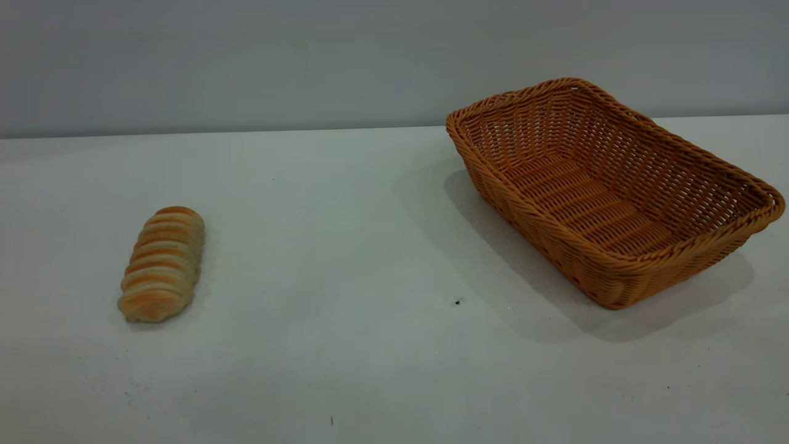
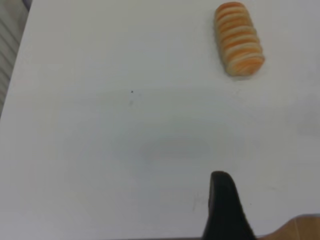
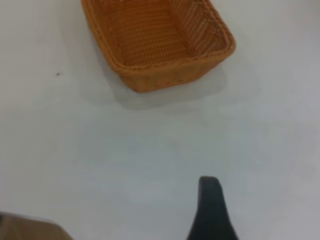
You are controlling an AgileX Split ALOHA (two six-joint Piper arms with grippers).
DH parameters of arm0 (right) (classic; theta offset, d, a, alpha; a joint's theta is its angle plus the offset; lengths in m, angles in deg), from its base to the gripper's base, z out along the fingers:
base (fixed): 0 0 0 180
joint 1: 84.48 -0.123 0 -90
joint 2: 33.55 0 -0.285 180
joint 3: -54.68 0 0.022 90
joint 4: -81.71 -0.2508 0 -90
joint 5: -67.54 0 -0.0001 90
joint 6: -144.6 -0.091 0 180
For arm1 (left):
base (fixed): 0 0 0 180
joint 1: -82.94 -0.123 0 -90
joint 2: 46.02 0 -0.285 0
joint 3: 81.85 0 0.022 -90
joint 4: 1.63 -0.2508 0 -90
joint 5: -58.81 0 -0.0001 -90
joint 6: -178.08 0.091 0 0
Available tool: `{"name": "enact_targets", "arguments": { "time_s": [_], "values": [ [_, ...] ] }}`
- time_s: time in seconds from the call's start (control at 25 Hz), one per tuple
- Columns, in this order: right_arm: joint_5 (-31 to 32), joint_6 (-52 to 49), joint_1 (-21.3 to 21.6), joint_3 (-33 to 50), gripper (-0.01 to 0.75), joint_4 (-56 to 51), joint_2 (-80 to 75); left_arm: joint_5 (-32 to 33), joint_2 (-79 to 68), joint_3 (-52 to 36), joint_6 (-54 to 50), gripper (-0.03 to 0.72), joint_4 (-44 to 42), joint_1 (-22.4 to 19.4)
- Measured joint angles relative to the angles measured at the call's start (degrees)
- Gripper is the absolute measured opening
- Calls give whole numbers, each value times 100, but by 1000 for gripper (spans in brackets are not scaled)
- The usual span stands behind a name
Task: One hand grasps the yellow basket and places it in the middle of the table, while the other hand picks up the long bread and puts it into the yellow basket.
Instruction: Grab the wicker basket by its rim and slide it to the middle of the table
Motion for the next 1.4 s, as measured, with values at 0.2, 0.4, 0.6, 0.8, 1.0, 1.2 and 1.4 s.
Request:
{"name": "enact_targets", "arguments": {
  "time_s": [0.2, 0.4, 0.6, 0.8, 1.0, 1.2, 1.4],
  "values": [
    [-5, -34, -261, 0, 587, -25, 0, 0, 0, 0, 0, 516, 0, 334],
    [-50, -835, -596, 0, 587, -12, 0, -50, -147, 14, 0, 516, -7, 443],
    [-186, -1434, -596, 0, 587, 44, -549, -781, -1031, 99, -127, 516, -1, 443],
    [-1099, -1612, -596, -6, 587, -285, -1739, -1652, -2084, 102, -511, 516, 4, 443],
    [-2021, -1670, -596, -139, 587, -664, -3256, -2257, -3062, 102, -621, 516, 4, 443],
    [-2622, -1756, -596, -627, 587, -844, -4788, -2403, -3869, 102, -627, 516, 4, 443],
    [-2939, -2125, -596, -1108, 587, -881, -6140, -2449, -4166, 102, -646, 516, 4, 443]
  ]
}}
